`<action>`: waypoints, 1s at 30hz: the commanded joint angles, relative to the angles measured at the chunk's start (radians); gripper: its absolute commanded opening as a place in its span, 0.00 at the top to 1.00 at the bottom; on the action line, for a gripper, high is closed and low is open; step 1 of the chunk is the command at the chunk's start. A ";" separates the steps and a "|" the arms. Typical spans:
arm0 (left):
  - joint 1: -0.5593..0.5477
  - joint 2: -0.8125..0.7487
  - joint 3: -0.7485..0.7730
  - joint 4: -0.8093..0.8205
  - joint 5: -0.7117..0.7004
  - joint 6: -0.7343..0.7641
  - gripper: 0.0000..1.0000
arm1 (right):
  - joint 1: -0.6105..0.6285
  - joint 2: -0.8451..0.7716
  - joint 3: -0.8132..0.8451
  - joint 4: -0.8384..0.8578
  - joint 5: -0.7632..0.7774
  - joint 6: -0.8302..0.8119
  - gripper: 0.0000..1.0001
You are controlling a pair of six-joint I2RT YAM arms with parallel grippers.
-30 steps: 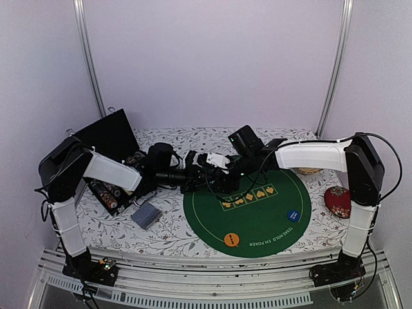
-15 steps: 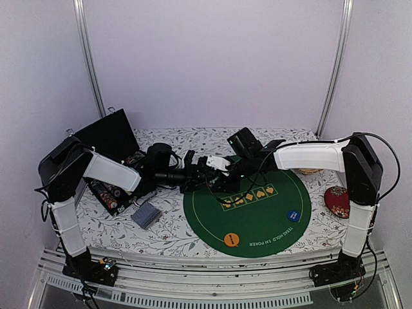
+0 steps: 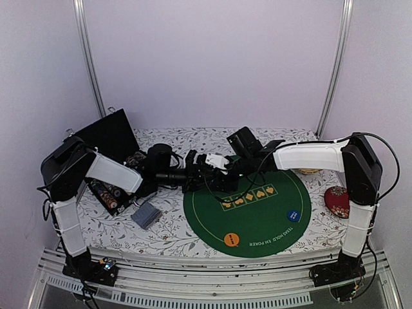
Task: Distribute texas hold em gaming equipment
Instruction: Pass from the left arm to the right
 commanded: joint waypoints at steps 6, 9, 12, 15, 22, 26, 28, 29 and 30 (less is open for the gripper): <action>-0.020 0.008 -0.013 0.058 0.041 -0.007 1.00 | 0.008 0.005 -0.004 0.037 0.045 0.002 0.58; -0.019 0.011 -0.013 0.061 0.039 -0.010 1.00 | 0.013 0.017 0.007 0.014 0.079 -0.003 0.67; -0.019 0.015 -0.012 0.062 0.038 -0.006 1.00 | 0.014 0.025 0.021 -0.007 0.091 -0.002 0.76; -0.017 0.024 -0.020 0.065 0.036 -0.010 1.00 | 0.014 0.028 0.034 -0.027 0.104 0.001 0.48; -0.014 0.028 -0.034 0.088 0.041 -0.019 1.00 | 0.014 0.000 0.002 -0.007 0.081 -0.021 0.34; -0.013 0.025 -0.038 0.088 0.042 -0.016 1.00 | 0.016 -0.015 -0.022 0.011 0.060 -0.037 0.33; -0.010 0.022 -0.043 0.089 0.041 -0.017 1.00 | 0.016 -0.022 -0.030 0.000 0.042 -0.047 0.24; -0.009 0.021 -0.046 0.092 0.041 -0.017 1.00 | 0.017 -0.032 -0.041 0.003 0.033 -0.050 0.20; -0.007 0.018 -0.047 0.094 0.041 -0.018 1.00 | 0.018 -0.044 -0.059 0.024 0.023 -0.056 0.18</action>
